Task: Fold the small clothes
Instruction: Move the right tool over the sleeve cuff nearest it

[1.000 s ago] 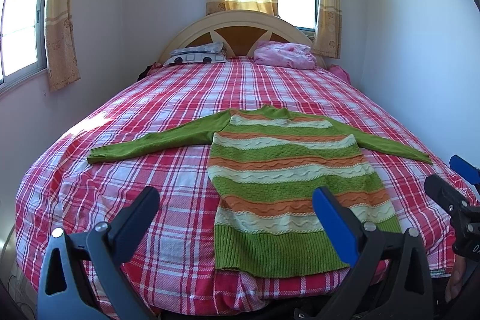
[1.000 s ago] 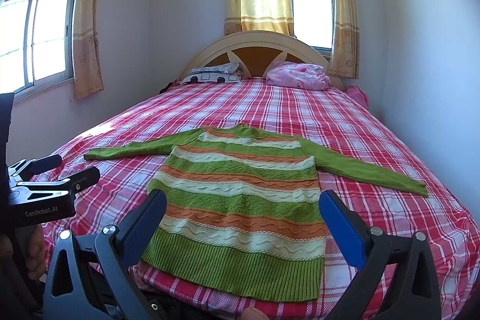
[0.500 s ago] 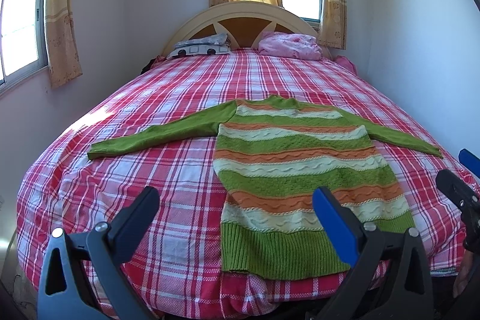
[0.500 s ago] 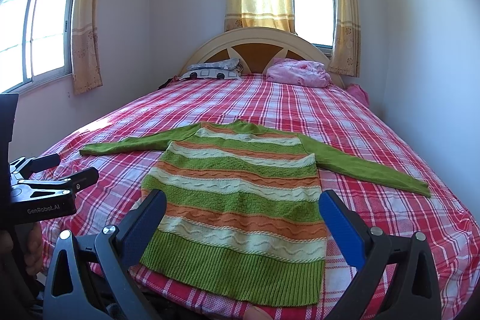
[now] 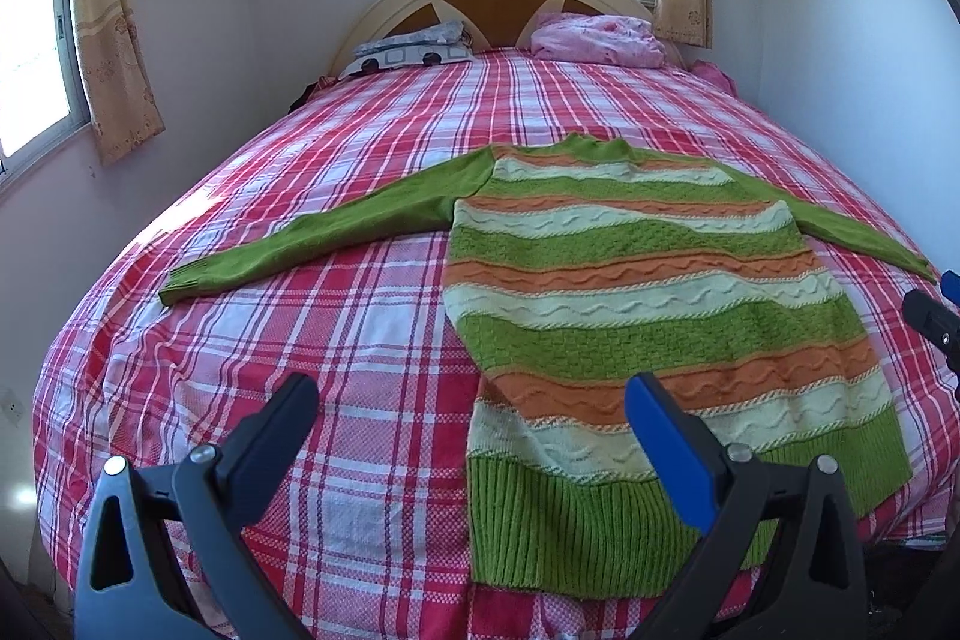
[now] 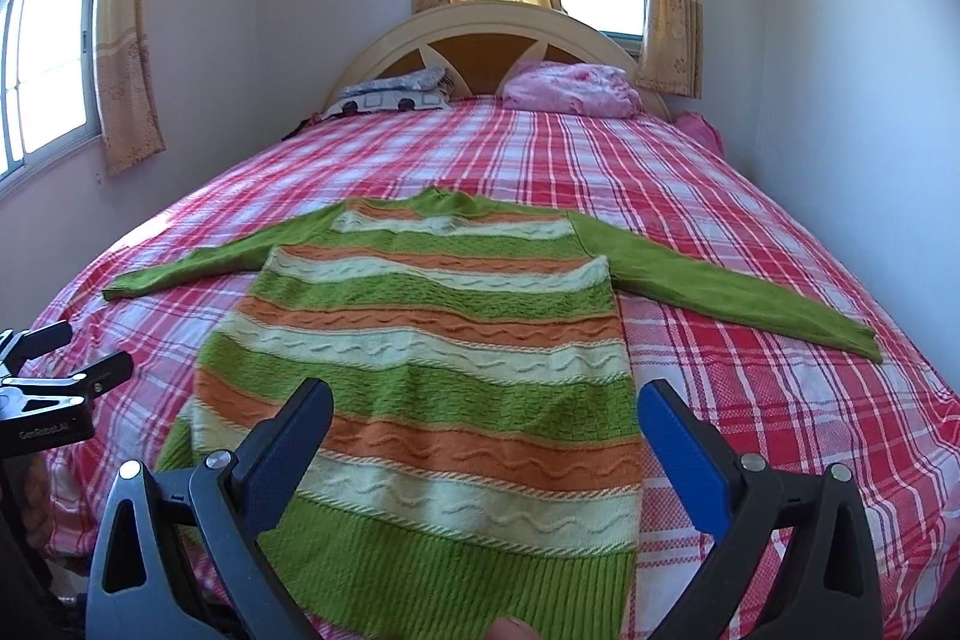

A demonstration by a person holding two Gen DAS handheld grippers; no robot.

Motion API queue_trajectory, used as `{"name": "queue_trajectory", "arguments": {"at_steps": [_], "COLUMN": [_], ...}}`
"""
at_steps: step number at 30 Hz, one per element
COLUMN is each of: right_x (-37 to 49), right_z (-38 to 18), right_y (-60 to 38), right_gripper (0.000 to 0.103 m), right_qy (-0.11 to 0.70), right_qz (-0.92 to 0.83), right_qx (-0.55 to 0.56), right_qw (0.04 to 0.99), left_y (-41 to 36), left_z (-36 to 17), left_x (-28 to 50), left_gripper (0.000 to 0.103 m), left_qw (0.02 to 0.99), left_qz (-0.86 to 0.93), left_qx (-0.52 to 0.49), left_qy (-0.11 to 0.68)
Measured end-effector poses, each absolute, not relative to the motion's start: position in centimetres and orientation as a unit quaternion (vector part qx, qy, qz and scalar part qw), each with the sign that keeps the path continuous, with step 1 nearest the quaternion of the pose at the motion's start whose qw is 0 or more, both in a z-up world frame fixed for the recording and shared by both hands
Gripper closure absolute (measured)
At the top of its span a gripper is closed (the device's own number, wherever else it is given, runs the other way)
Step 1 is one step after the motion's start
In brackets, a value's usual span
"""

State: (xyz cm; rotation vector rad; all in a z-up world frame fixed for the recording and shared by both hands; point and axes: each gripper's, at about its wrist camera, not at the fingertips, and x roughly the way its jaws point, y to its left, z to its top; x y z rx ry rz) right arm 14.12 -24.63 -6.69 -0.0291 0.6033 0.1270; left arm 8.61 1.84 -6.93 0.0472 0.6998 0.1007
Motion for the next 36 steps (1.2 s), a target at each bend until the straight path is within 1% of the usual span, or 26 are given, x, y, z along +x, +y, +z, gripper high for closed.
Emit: {"name": "queue_trajectory", "arguments": {"at_steps": [6, 15, 27, 32, 36], "right_x": [18.6, 24.0, 28.2, 28.7, 28.8], "right_z": [-9.1, -11.2, -13.2, -13.4, -13.7], "right_y": [-27.5, -33.5, -40.7, -45.5, -49.2], "right_gripper": [0.001, 0.001, 0.001, 0.001, 0.001], "right_qy": [0.333, 0.363, 0.387, 0.384, 0.383], "right_qz": [0.022, -0.036, -0.098, -0.13, -0.143], "right_qx": [-0.012, -0.004, 0.015, 0.059, 0.106], "right_qw": [0.943, 0.931, 0.917, 0.912, 0.906], "left_y": [1.2, 0.4, -1.1, -2.6, -3.6], "left_z": [-7.5, -8.8, -9.0, -10.2, -11.2], "left_x": [11.7, 18.1, 25.6, 27.9, 29.4], "left_gripper": [0.0, 0.0, 0.0, 0.0, 0.0], "left_qw": [0.935, 0.928, 0.93, 0.934, 0.932], "left_qz": [0.047, 0.055, 0.06, 0.068, 0.05], "left_qx": [0.042, 0.072, 0.062, 0.074, 0.062], "left_qy": [0.348, 0.363, 0.357, 0.344, 0.353]}}
